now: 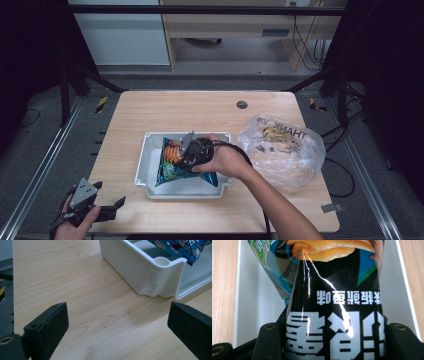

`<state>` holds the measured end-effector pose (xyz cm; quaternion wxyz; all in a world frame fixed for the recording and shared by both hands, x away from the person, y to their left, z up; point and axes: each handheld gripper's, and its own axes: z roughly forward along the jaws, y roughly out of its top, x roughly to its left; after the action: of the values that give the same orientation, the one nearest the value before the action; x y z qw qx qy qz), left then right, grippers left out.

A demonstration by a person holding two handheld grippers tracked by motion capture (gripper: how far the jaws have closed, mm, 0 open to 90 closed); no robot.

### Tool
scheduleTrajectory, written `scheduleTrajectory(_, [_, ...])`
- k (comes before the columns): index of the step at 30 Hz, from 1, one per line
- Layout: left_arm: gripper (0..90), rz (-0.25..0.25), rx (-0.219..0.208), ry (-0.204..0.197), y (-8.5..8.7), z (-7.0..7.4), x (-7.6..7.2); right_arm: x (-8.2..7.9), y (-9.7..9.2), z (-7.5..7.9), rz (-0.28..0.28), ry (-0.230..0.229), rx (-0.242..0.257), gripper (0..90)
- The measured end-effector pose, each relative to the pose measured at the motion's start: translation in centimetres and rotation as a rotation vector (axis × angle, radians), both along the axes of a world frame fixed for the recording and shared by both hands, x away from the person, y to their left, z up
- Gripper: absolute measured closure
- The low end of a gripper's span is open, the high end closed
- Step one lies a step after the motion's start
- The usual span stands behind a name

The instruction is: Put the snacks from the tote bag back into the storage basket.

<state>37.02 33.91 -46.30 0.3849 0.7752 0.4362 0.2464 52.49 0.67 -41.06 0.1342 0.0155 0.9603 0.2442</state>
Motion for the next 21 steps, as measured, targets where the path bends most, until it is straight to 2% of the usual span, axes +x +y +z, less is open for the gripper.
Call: scheduleTrajectory(21, [3.1,0.0,0.001,-0.001,0.01,0.0,0.01,0.31,0.12,-0.68,-0.007,0.014,-0.008,41.1])
